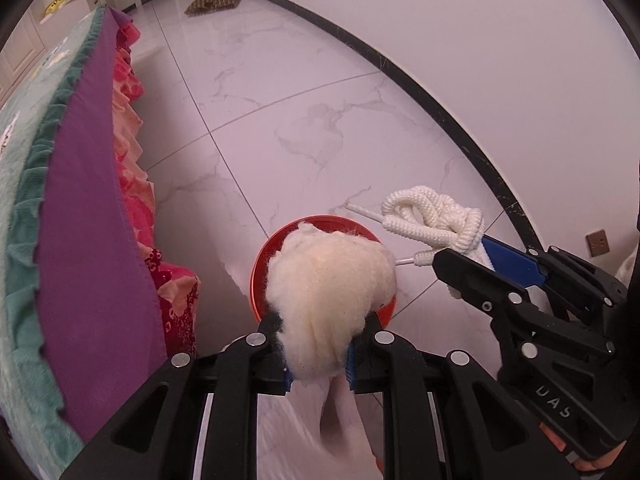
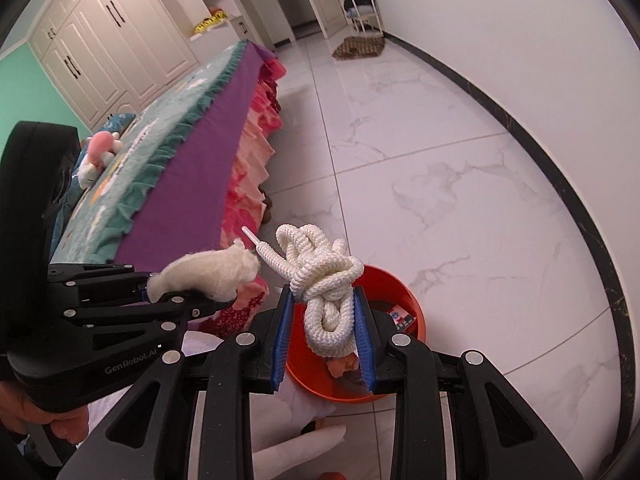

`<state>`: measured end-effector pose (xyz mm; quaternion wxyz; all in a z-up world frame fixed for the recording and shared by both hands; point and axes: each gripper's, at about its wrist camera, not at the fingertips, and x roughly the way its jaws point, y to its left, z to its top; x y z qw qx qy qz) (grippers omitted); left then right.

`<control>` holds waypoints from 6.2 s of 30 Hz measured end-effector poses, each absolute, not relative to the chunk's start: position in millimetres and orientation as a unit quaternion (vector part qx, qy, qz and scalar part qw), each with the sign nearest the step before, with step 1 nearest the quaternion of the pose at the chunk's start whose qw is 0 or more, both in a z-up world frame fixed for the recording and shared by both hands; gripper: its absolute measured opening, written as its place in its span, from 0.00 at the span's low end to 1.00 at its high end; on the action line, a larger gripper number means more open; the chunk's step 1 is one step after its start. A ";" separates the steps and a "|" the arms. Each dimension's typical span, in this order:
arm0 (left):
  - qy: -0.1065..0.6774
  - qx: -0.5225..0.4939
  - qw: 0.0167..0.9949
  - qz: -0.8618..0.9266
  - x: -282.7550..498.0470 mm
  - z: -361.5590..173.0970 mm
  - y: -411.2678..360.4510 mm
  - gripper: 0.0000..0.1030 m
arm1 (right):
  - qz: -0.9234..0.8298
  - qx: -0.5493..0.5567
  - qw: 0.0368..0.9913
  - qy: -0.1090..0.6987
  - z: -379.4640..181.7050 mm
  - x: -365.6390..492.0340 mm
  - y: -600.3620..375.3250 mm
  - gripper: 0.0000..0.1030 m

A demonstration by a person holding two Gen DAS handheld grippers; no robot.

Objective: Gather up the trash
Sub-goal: 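Carry cotton and rope to the orange bin and open both grippers, then move both open grippers back over the bed toward the hair tie, then grasp the black hair tie with the left gripper, then grasp the pink plastic piece with the right gripper, then carry hair tie and pink piece to the bin and open both grippers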

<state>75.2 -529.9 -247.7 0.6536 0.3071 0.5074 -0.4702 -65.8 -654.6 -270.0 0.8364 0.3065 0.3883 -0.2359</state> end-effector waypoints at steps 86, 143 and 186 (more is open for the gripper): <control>0.428 0.081 0.885 -0.165 178.8 -98.1 -96.1 0.87 | 0.105 0.075 0.930 0.344 -88.4 130.8 -298.8 0.60; 0.520 0.057 0.834 -0.174 361.9 -227.0 -78.4 0.25 | 0.145 0.079 0.887 0.431 -205.0 354.8 -254.0 0.60; 0.522 0.022 0.830 -0.194 299.6 -196.7 -76.5 0.18 | 0.162 0.061 0.885 0.431 -196.7 314.8 -253.5 0.24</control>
